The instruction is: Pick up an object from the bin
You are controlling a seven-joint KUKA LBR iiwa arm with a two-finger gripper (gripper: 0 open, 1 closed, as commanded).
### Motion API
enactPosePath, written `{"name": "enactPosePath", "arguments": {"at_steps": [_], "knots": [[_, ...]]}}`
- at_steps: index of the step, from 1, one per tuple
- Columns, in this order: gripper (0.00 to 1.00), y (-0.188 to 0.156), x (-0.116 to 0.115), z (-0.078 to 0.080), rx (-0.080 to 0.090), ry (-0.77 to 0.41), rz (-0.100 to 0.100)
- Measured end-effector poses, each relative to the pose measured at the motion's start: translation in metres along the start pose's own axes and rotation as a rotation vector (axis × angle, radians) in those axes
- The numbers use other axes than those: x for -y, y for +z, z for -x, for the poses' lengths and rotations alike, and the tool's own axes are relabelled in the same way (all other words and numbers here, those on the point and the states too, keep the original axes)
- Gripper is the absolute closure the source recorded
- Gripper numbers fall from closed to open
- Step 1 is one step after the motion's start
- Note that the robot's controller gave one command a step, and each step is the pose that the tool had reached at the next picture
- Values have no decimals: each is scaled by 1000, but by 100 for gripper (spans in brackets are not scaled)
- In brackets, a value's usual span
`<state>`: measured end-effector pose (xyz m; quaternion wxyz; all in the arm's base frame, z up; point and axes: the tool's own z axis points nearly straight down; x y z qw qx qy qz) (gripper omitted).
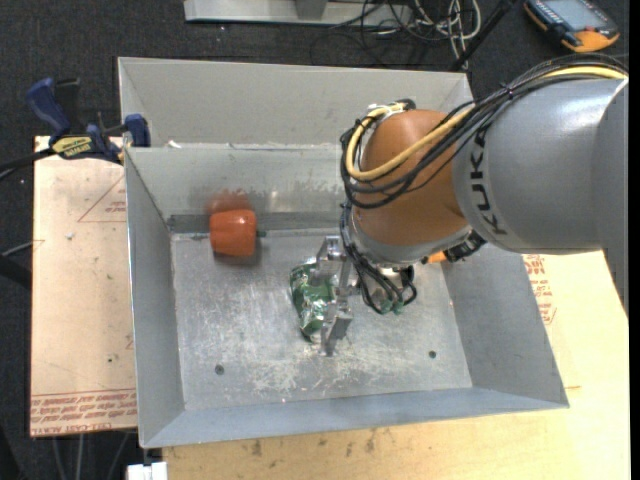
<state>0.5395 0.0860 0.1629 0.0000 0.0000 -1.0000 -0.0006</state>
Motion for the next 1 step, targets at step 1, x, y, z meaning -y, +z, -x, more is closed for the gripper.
{"name": "enactPosePath", "arguments": {"at_steps": [1], "knots": [[0,27,31,28,7,-277,1]]}}
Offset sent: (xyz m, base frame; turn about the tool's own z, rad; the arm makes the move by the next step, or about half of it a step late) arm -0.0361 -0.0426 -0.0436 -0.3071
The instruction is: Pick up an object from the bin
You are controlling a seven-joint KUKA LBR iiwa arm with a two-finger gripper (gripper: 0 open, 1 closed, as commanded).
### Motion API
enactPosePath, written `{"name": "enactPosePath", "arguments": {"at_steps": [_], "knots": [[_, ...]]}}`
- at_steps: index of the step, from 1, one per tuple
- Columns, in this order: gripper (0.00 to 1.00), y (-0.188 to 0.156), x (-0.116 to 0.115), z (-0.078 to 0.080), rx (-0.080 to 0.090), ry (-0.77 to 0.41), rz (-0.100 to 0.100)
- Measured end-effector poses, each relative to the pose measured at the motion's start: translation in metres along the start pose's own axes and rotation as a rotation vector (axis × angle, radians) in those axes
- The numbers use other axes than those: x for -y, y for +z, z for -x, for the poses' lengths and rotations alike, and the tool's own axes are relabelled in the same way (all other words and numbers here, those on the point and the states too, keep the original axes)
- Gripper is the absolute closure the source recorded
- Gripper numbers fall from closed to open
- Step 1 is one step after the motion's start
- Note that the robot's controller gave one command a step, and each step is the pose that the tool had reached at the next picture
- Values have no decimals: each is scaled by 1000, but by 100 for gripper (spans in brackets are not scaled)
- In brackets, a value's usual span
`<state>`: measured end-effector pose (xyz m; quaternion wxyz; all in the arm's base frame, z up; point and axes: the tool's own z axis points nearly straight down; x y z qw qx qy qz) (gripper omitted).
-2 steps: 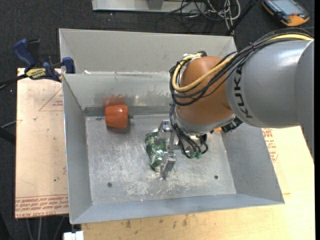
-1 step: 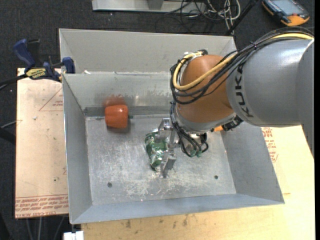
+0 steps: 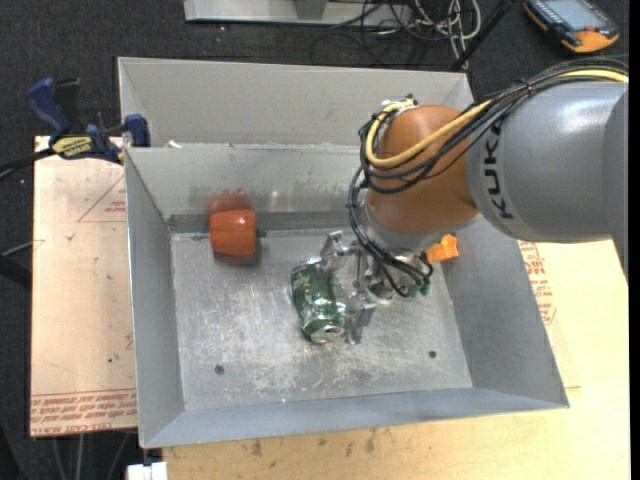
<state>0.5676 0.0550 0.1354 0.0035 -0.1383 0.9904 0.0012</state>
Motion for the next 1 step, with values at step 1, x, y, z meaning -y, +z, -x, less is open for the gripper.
{"name": "enactPosePath", "arguments": {"at_steps": [1], "knots": [[0,13,0,-45,-4,-64,0]]}}
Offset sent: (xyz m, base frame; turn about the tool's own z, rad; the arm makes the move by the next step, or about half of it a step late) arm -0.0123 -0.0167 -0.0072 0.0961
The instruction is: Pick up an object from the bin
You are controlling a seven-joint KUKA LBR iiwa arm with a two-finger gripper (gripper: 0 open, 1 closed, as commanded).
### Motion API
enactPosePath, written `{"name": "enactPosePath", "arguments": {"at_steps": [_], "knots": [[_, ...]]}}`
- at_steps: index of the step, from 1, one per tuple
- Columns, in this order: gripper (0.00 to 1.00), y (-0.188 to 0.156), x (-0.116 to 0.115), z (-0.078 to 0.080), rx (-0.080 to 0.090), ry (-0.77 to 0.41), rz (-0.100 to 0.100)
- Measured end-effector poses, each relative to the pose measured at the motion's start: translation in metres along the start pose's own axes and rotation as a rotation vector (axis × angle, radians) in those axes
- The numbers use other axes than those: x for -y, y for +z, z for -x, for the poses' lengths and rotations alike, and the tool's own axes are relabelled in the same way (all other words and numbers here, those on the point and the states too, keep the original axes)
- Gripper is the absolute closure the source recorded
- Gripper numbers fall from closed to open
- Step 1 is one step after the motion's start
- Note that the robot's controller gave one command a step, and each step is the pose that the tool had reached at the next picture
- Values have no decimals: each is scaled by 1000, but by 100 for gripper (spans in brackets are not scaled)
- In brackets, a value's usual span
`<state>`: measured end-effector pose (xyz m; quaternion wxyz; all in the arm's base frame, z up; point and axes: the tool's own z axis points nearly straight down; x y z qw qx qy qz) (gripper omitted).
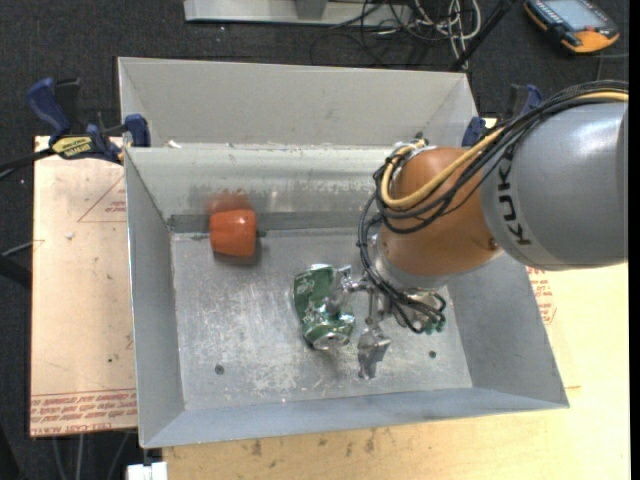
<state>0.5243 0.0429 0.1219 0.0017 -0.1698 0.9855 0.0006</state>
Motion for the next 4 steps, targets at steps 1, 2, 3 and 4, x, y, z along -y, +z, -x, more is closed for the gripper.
{"name": "enactPosePath", "arguments": {"at_steps": [1,2,3,4], "knots": [[0,-2,0,-4,-3,80,1],[0,34,6,18,6,216,-9],[100,35,8,20,24,215,-12],[100,35,8,20,24,215,-12]]}}
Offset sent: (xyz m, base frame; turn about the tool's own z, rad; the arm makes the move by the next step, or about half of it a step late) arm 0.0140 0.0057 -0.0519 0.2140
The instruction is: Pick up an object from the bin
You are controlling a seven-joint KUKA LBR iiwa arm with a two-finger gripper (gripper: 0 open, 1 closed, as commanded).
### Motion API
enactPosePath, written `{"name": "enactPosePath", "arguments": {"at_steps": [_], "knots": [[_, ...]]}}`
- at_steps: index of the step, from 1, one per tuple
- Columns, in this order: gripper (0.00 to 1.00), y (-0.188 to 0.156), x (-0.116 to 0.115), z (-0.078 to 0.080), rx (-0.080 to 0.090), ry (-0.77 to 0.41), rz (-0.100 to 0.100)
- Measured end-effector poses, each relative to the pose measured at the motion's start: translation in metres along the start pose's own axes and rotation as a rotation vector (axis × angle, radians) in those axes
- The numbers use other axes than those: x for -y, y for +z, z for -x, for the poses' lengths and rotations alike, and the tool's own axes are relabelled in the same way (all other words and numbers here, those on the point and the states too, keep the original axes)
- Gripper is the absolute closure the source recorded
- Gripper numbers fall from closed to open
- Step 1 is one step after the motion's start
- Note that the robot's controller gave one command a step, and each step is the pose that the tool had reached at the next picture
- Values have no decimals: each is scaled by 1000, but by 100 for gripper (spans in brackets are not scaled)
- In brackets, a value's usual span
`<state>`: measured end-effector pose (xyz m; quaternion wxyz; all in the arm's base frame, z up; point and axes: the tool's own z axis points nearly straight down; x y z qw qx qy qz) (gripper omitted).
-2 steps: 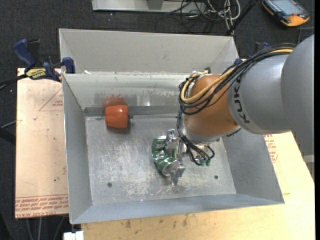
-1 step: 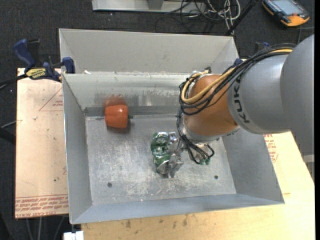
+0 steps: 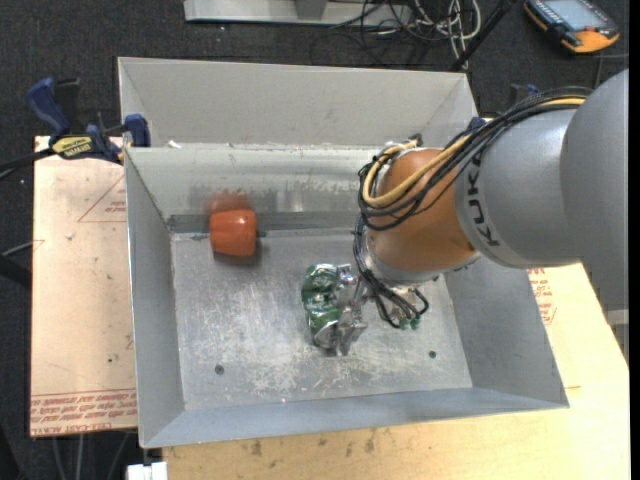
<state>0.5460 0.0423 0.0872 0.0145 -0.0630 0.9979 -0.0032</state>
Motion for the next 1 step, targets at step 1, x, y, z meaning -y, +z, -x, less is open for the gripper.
{"name": "enactPosePath", "arguments": {"at_steps": [1], "knots": [[100,-1,0,0,-3,0,1]]}}
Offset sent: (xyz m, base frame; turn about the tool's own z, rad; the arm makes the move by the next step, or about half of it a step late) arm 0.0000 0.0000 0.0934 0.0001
